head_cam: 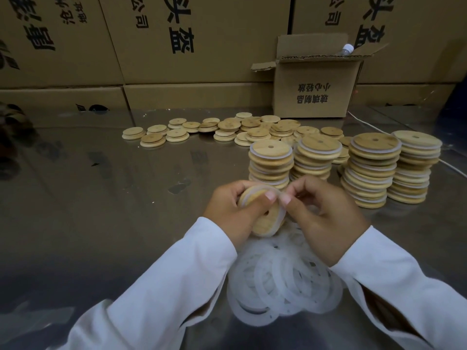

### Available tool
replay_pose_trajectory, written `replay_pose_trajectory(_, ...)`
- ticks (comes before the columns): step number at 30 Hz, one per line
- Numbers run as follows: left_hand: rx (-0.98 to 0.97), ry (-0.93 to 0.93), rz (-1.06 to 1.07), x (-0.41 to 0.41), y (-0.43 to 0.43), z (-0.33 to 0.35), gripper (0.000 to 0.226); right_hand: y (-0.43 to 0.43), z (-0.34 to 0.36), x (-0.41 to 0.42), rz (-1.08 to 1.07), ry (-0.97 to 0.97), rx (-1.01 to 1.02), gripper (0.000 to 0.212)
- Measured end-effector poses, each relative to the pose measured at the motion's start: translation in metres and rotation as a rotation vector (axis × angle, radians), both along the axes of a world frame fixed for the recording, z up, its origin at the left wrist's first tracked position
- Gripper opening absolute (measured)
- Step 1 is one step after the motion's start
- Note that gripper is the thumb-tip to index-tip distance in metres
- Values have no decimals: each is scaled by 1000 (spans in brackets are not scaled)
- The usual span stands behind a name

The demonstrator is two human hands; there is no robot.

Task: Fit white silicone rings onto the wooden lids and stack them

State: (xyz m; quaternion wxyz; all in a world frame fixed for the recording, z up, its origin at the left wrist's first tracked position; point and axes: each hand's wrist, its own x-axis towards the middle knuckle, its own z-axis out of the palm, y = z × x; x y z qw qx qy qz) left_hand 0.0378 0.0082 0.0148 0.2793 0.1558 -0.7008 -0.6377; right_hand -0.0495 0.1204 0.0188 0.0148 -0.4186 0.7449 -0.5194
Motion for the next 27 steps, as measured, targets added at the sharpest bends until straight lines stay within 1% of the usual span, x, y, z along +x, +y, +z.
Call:
replay_pose_trajectory(3, -95, -22, -13, 1, -2, -1, 6, 0, 1, -1, 33, -37, 27, 14)
replay_pose_trajectory(5, -112, -24, -31, 1, -3, 0, 8, 0, 2, -3, 18, -90, 13, 19)
replay_pose_trajectory(8, -126, -16, -62, 2, -5, 2, 7, 1, 6, -4, 25, -177, 14, 19)
replay_pose_trajectory(11, -84, 10, -75, 3, -6, 5, 9, 0, 8, -3, 47, -202, 5, 20)
replay_pose_trajectory(17, 100, 37, -52, 2, -6, 5, 12, -2, 10, -1, 39, -107, 19, 21)
replay_pose_trajectory(19, 141, 30, -53, 2, -5, 5, 12, -1, 9, -3, 49, -120, 20, 20)
replay_pose_trajectory(23, 141, 9, -51, 3, -7, 4, 12, 2, 8, -5, 119, -202, 10, 20)
replay_pose_trajectory(27, 140, 7, -40, 2, -9, 5, 12, 2, 4, -6, 113, -173, 20, 19)
